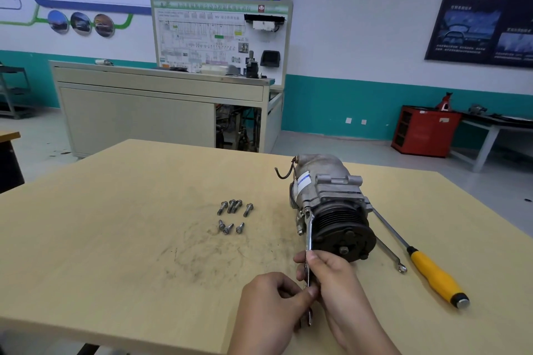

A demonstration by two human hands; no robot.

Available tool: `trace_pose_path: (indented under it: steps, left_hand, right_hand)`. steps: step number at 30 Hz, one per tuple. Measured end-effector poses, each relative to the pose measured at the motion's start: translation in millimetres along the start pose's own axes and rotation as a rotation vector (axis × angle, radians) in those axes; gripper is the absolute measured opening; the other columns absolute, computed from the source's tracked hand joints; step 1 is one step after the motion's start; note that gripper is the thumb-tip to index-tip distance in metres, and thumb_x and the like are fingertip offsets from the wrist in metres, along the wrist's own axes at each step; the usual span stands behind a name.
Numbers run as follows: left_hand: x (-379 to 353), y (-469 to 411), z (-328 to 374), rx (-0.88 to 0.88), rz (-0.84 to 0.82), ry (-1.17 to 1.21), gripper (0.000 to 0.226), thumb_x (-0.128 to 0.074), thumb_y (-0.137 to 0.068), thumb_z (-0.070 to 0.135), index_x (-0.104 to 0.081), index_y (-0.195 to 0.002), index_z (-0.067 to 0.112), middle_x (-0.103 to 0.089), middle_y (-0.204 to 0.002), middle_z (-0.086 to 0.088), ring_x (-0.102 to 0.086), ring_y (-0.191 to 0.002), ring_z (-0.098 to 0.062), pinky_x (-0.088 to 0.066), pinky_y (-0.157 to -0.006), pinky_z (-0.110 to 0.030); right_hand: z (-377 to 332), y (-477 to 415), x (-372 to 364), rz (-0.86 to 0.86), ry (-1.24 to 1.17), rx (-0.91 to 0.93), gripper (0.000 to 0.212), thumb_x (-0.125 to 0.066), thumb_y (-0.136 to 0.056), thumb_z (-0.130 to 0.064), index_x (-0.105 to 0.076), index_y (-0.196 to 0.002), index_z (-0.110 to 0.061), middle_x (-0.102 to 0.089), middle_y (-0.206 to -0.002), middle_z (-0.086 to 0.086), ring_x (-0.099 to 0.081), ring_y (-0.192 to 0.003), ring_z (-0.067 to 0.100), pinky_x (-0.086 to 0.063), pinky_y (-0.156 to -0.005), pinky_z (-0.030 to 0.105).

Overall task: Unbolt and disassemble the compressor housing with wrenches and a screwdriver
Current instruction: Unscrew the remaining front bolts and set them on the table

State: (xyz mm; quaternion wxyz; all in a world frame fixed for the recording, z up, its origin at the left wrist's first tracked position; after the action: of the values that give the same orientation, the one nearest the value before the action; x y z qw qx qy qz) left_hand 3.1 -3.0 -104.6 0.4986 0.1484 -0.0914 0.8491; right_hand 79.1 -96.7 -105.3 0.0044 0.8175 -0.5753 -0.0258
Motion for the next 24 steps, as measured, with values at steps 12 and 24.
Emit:
trace_pose_path:
  steps: [12, 24]
  left_hand:
    - [4.4, -4.0, -1.5, -0.040, 0.009, -0.077, 0.023, -0.077, -0.070, 0.039, -0.063, -0.057, 0.025, -0.067, -0.056, 0.006, -0.061, -0.055, -0.003, -0.044, -0.056, -0.014]
    - [3.0, -8.0, -2.6, -0.082, -0.039, -0.101, 0.017, -0.076, -0.071, 0.037, -0.063, -0.066, 0.027, -0.065, -0.057, 0.013, -0.057, -0.054, 0.009, -0.041, -0.053, -0.007]
  right_hand:
    - [-3.1, 3.5, -1.1, 0.008, 0.042, 0.055, 0.028, -0.042, -0.099, -0.008, -0.064, -0.082, -0.002, -0.055, -0.053, -0.002, -0.043, -0.039, 0.007, -0.036, -0.043, 0.016]
    - [-1.8, 1.7, -5.2, 0.014, 0.036, 0.039, 0.029, -0.042, -0.099, -0.008, -0.064, -0.081, -0.003, -0.055, -0.052, -0.002, -0.039, -0.038, 0.006, -0.034, -0.041, 0.018]
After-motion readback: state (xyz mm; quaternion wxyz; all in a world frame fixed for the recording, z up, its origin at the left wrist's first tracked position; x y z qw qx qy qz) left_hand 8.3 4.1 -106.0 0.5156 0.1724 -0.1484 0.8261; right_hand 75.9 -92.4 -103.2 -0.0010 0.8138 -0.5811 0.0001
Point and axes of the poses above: each hand's wrist, its own y-axis away from the middle knuckle, its own x-axis out of the back of the hand, z = x × y, the point moved 7 cm from there along -y, towards the middle knuckle
